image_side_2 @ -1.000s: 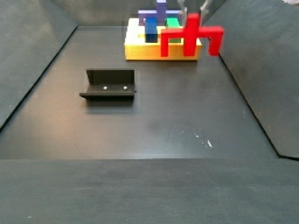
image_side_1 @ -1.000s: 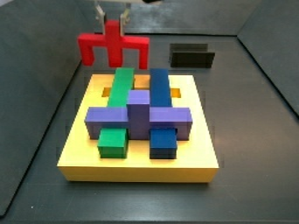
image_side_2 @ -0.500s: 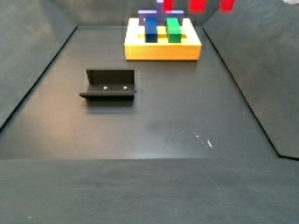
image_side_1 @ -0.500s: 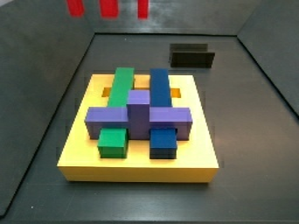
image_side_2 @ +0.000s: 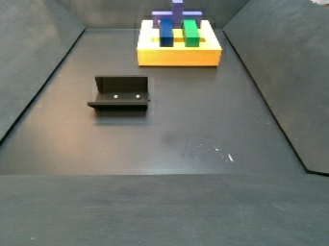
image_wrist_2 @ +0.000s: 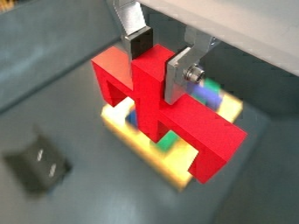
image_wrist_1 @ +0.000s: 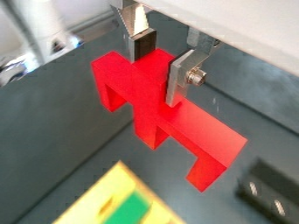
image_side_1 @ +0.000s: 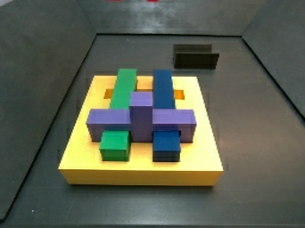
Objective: Pick up the red object. Move up. Move to above the board. Insert the red object.
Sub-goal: Move to above the board, then insert the red object.
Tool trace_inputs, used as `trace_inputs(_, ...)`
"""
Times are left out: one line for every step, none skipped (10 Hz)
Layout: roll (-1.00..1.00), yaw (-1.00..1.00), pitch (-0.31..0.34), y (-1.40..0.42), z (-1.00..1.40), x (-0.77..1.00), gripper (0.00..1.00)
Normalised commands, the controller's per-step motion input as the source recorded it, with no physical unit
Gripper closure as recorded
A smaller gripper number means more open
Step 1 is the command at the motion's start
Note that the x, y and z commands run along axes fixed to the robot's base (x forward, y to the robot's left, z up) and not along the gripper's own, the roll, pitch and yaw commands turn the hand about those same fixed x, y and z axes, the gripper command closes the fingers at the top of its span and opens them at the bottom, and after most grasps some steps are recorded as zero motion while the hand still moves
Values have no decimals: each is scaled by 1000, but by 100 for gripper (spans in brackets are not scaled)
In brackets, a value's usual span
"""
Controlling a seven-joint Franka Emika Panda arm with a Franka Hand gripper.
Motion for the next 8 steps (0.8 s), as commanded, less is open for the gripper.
trace_inputs(67,34,178,-1400,324,805,100)
trace_inputs(31,4,222,-1400,382,935,100)
trace_inputs(38,9,196,-827,239,539,100)
trace_inputs(71,12,146,-198,55,160,100)
trace_inputs(0,0,0,0,-31,40,100)
trace_inputs(80,0,0,-29,-400,180,100)
trace_inputs(144,29,-43,-71,-874,391,100)
trace_inputs(131,46,-27,0,-940,491,100)
